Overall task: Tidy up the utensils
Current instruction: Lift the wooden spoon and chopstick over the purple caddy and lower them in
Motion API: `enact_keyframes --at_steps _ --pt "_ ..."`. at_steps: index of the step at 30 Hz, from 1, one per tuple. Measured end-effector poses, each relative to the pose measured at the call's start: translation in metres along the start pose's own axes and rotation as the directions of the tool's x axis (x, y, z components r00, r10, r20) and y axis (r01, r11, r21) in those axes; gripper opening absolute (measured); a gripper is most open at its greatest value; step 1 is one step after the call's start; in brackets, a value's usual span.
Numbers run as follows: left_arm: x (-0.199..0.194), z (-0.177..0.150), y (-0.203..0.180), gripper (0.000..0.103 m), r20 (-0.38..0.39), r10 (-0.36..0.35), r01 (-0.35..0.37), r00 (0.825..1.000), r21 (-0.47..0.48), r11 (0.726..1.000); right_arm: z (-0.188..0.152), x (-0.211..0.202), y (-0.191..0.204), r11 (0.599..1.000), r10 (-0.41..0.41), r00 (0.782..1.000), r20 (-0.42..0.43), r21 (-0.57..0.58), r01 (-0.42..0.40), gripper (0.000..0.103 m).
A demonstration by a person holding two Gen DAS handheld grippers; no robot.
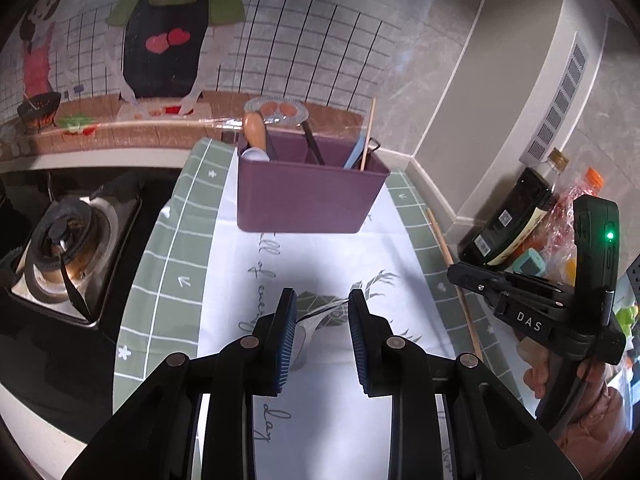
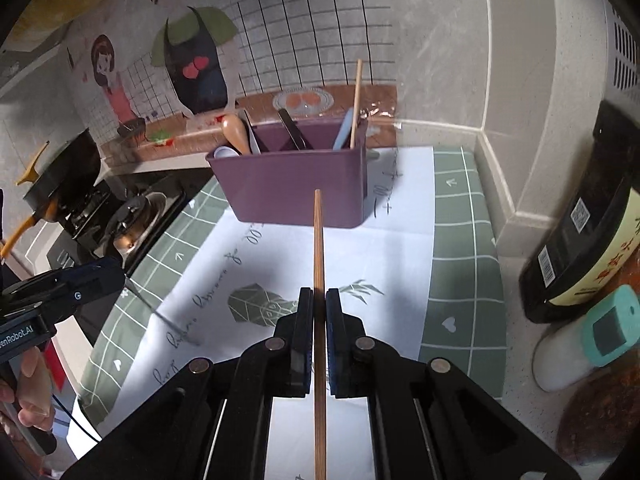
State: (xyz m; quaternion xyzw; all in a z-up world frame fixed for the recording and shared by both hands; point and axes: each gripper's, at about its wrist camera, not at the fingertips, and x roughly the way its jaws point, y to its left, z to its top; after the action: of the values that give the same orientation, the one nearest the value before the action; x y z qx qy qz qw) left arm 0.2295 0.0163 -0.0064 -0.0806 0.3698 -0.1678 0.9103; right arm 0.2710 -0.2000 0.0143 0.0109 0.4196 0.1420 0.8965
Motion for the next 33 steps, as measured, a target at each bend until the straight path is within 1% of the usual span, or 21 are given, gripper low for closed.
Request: enact_keyframes --at_steps 2,6,11,14,18,19,21,22,24,25,26,27,29,30,31,32,33 --pt "-0.002 0.001 -0.003 0.027 0.007 0.001 -0.001 1.000 0.010 1.000 0.001 -0.002 0.001 1.000 0.010 1.000 -0.004 -0.008 -0.010 0.006" --pt "-0.002 0.000 -0.006 0.027 0.005 0.003 -0.003 1.000 0.024 1.000 0.000 -0.001 0.004 1.000 -0.006 1.000 -0.004 -0.028 0.005 0.006" --pt "-0.003 0.000 -0.007 0.027 0.007 -0.001 0.001 1.000 0.025 1.000 -0.002 -0.001 0.003 1.000 -0.007 1.000 -0.009 -0.028 0.007 0.006" --pt "-0.008 0.004 -0.010 0.027 0.015 -0.007 0.007 1.000 0.032 0.999 0.000 -0.003 0.002 1.000 -0.001 1.000 0.004 -0.021 0.002 0.006" --pt "-0.018 0.022 -0.016 0.027 0.040 -0.016 0.014 0.999 0.052 0.999 0.011 -0.016 0.004 1.000 0.006 0.999 0.050 -0.022 -0.005 0.006" --pt "-0.022 0.030 -0.018 0.027 0.047 -0.026 0.024 0.999 0.058 0.998 0.019 -0.023 0.006 1.000 0.010 0.997 0.076 -0.027 -0.008 0.006" --pt "-0.037 0.053 -0.024 0.027 0.089 -0.046 0.039 0.995 0.077 0.996 0.035 -0.038 0.010 0.999 0.014 0.992 0.126 -0.040 -0.009 0.006" --pt "-0.044 0.062 -0.026 0.027 0.110 -0.053 0.044 0.993 0.087 0.995 0.049 -0.050 0.014 0.999 0.010 0.985 0.170 -0.053 -0.001 0.006" --pt "-0.062 0.088 -0.031 0.027 0.168 -0.078 0.061 0.983 0.104 0.993 0.070 -0.067 0.020 0.997 0.005 0.972 0.233 -0.070 0.012 0.006" --pt "-0.071 0.104 -0.034 0.027 0.198 -0.096 0.075 0.975 0.111 0.991 0.084 -0.078 0.024 0.996 -0.002 0.961 0.275 -0.081 0.026 0.006" --pt "-0.078 0.115 -0.034 0.027 0.218 -0.111 0.088 0.970 0.114 0.990 0.099 -0.089 0.029 0.995 -0.012 0.947 0.320 -0.086 0.042 0.006" --pt "-0.086 0.132 -0.036 0.027 0.245 -0.135 0.109 0.960 0.118 0.987 0.116 -0.101 0.033 0.995 -0.016 0.928 0.373 -0.090 0.053 0.006" --pt "-0.092 0.153 -0.037 0.027 0.277 -0.157 0.127 0.948 0.124 0.984 0.140 -0.117 0.038 0.994 -0.036 0.890 0.455 -0.072 0.077 0.006" --pt "-0.094 0.164 -0.038 0.027 0.298 -0.163 0.130 0.941 0.128 0.983 0.154 -0.122 0.039 0.994 -0.056 0.864 0.501 -0.049 0.093 0.006" --pt "-0.093 0.173 -0.037 0.027 0.315 -0.164 0.129 0.935 0.129 0.983 0.164 -0.123 0.039 0.995 -0.062 0.850 0.523 -0.036 0.094 0.006" --pt "-0.090 0.182 -0.035 0.027 0.330 -0.166 0.130 0.929 0.127 0.983 0.172 -0.121 0.039 0.996 -0.061 0.845 0.531 -0.028 0.090 0.006" --pt "-0.086 0.188 -0.033 0.027 0.334 -0.166 0.132 0.928 0.124 0.984 0.180 -0.117 0.039 0.996 -0.059 0.843 0.534 -0.023 0.084 0.006"
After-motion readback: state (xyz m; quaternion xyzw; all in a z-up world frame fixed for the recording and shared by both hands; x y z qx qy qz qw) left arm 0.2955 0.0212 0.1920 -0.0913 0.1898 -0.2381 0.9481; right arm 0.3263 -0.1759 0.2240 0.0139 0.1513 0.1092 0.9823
